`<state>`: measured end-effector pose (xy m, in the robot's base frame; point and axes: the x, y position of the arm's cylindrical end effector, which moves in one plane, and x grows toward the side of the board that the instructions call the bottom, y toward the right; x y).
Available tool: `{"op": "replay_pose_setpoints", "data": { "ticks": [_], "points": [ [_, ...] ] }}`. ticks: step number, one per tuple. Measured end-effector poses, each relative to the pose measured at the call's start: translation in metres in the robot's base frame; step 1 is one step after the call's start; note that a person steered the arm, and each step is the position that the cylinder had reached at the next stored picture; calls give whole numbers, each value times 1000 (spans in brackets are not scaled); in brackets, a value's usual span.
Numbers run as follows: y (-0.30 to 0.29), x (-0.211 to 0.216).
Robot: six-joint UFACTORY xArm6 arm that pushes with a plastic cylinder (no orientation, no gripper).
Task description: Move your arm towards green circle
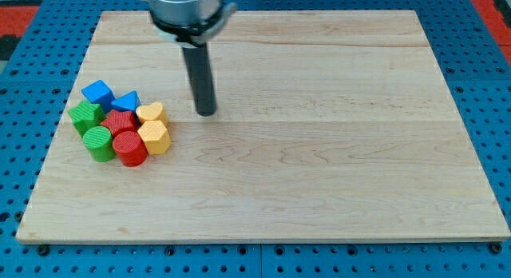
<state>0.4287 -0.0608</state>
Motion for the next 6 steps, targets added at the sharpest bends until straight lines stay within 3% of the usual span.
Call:
{"op": "replay_pose_setpoints", "data": {
  "ticks": [1, 2, 3, 4, 5, 6],
  "points": [
    [7, 12],
    [35, 98],
    [-36, 150],
    [-147, 166],
    [-220, 123],
    [-195, 69]
  ]
}}
